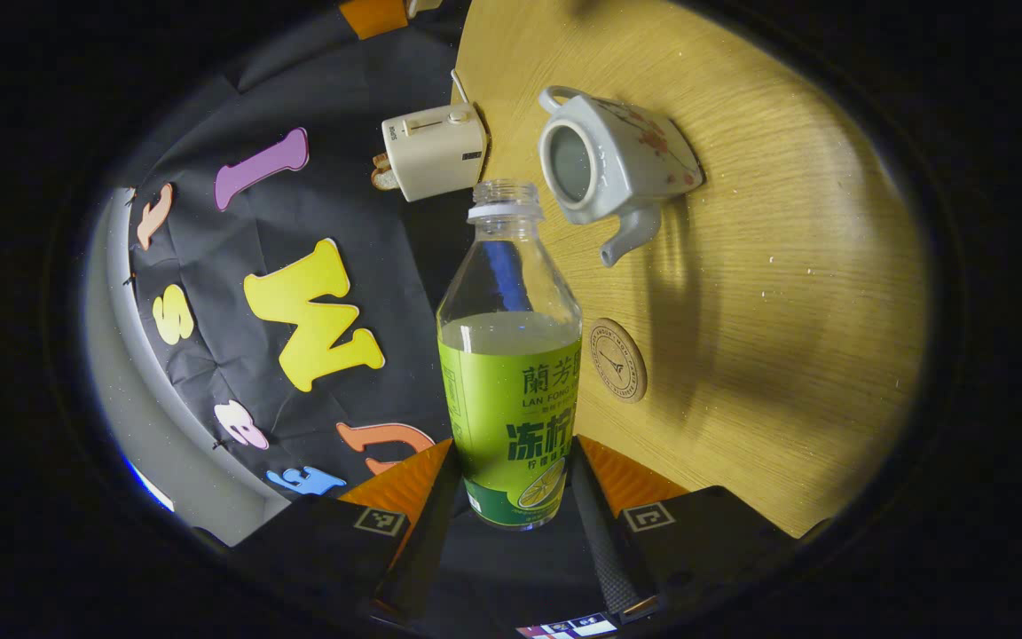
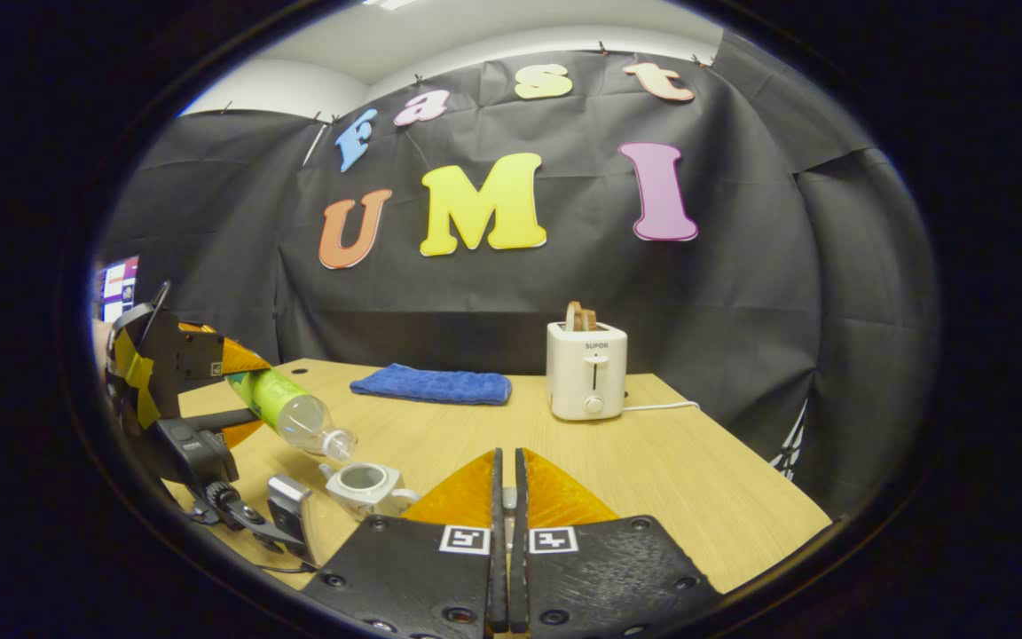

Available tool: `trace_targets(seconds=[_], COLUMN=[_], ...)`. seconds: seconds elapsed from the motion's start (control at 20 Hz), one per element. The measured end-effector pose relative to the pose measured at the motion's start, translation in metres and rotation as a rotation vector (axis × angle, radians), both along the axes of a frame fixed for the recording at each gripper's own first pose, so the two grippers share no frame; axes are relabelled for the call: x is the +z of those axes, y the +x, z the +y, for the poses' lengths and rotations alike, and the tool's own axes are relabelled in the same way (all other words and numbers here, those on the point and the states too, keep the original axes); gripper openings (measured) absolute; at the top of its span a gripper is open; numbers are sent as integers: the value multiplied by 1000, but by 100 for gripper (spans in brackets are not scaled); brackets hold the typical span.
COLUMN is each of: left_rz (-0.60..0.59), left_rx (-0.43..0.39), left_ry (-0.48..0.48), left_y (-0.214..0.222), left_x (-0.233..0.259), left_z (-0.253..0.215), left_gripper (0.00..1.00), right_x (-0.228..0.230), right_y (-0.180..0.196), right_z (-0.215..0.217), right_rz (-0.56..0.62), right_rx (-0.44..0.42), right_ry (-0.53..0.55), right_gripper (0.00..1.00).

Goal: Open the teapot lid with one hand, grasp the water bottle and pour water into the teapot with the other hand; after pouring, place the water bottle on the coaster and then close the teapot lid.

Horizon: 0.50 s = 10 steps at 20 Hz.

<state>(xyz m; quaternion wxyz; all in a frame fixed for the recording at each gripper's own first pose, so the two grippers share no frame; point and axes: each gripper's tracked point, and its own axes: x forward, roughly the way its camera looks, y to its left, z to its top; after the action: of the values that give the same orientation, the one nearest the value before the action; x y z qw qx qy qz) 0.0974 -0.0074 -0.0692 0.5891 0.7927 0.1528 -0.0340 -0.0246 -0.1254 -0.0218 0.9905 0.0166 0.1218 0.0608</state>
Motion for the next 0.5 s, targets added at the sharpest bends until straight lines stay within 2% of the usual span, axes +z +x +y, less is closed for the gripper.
trace_targets(seconds=[0.5], left_rz=[-29], left_rx=[-45], left_ry=[134], left_y=[2], left_x=[14], left_z=[-5], left_gripper=[73], right_x=[0], right_y=[-3], right_z=[-2], right_rz=[-1], right_rx=[0], right_ry=[6], right_gripper=[1])
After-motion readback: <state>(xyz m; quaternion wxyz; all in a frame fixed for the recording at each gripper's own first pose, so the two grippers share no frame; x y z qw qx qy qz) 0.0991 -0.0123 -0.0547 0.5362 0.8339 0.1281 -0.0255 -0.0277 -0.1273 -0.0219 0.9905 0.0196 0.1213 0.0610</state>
